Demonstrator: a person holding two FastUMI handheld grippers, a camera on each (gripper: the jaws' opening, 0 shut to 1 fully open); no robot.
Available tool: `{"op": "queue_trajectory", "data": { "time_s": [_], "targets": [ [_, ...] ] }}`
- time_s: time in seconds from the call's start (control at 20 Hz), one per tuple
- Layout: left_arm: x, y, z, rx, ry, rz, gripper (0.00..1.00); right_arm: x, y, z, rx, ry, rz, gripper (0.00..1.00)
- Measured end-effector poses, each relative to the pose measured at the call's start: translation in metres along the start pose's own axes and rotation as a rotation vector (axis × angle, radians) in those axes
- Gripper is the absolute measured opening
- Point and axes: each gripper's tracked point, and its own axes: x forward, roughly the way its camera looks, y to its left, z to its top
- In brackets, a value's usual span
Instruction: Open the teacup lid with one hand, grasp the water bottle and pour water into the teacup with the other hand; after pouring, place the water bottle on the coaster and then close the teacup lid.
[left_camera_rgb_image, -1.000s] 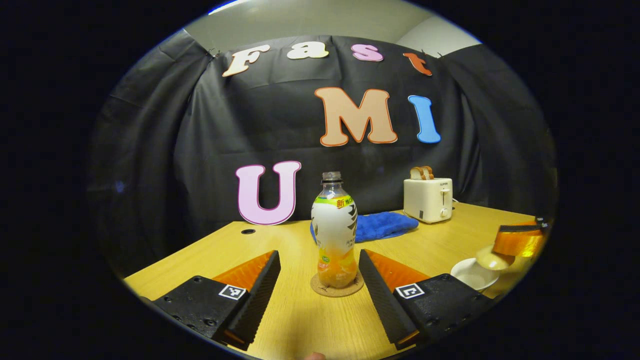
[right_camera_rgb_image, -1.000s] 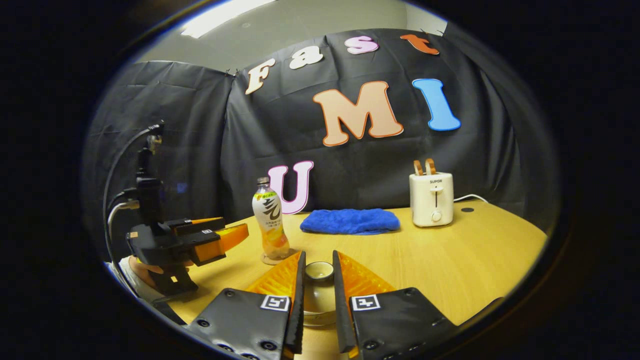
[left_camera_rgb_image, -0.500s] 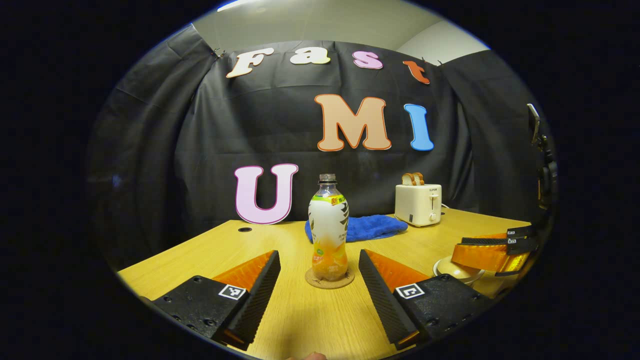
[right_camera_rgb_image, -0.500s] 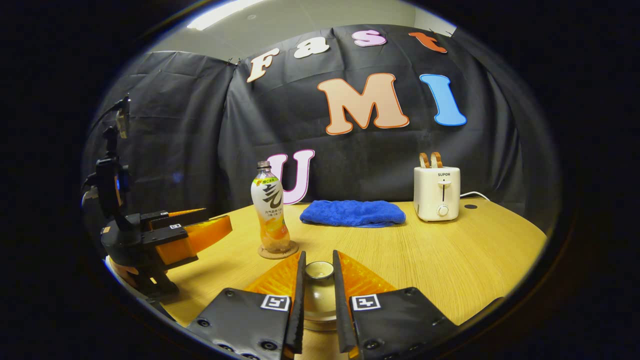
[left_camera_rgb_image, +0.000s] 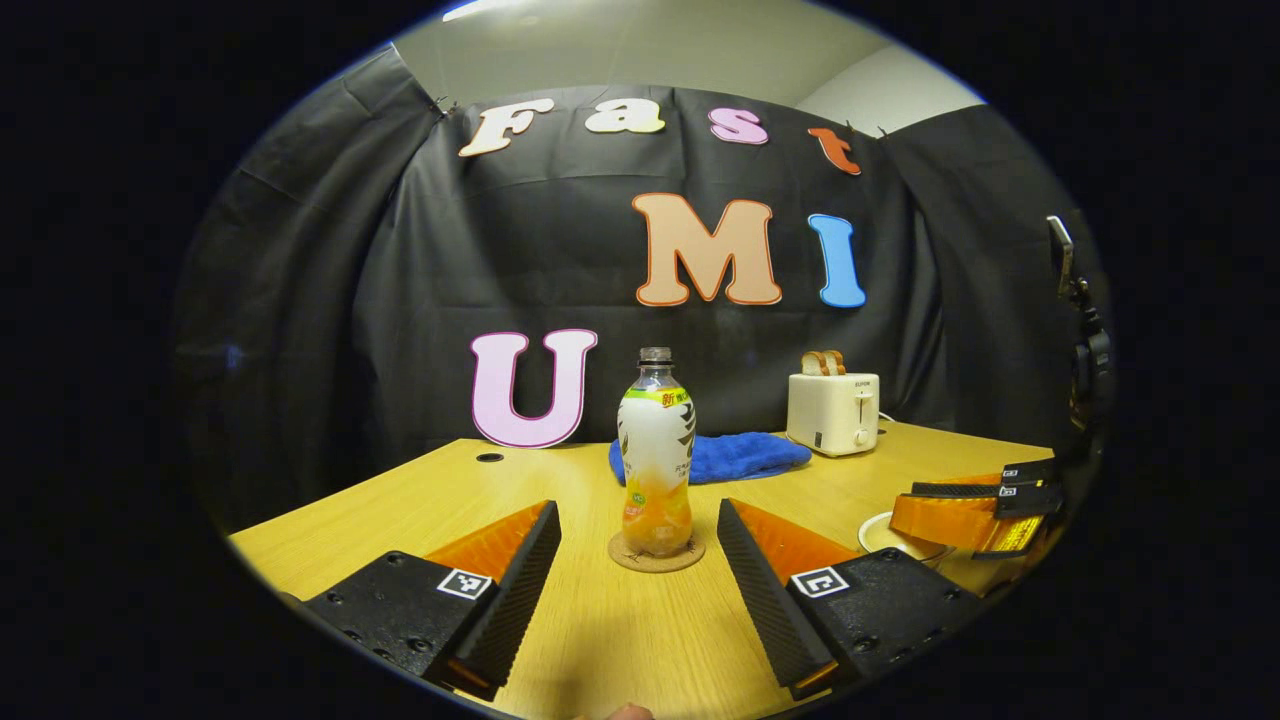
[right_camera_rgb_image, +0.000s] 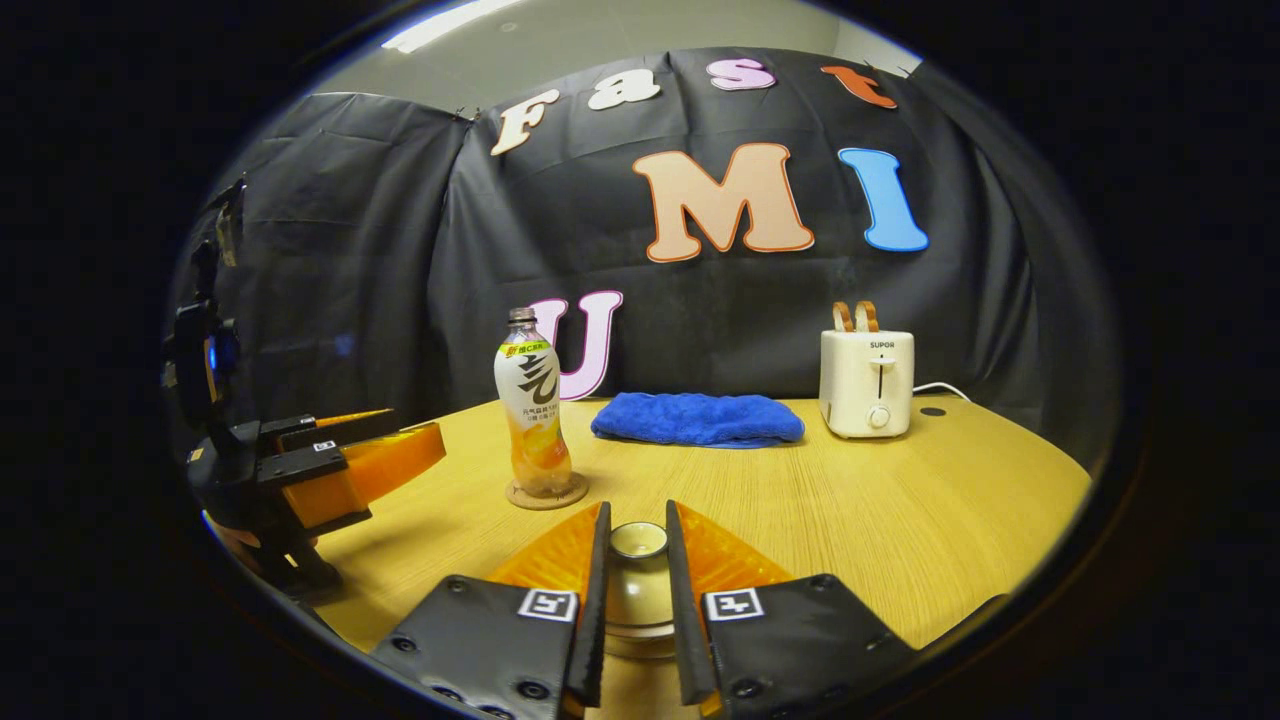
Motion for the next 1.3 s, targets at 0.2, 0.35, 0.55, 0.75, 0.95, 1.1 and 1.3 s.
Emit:
{"op": "queue_trajectory", "data": {
  "time_s": [0.2,0.35,0.55,0.75,0.95,1.1,1.3],
  "targets": [
    [-0.001,-0.001,-0.001,-0.005,0.005,-0.001,0.92,-0.002,0.002,0.001,0.009,-0.001,0.011,0.37],
    [-0.003,-0.001,-0.001,0.009,0.004,0.002,0.92,-0.008,0.003,0.003,0.006,-0.015,0.025,0.63],
    [-0.008,0.002,-0.004,0.005,0.007,0.011,0.92,-0.020,-0.016,0.022,-0.016,-0.084,-0.002,0.85],
    [-0.014,0.003,-0.013,-0.013,0.021,0.017,0.92,-0.033,-0.053,0.037,-0.020,-0.141,-0.058,0.82],
    [-0.023,0.003,-0.011,0.012,0.011,0.020,0.93,-0.043,-0.087,0.033,0.009,-0.146,-0.116,0.84],
    [-0.024,0.001,-0.010,0.015,0.005,0.015,0.92,-0.046,-0.098,0.028,0.021,-0.144,-0.137,0.85],
    [-0.025,0.004,-0.011,0.009,0.004,0.025,0.92,-0.050,-0.098,0.028,0.025,-0.162,-0.135,0.84]
  ]
}}
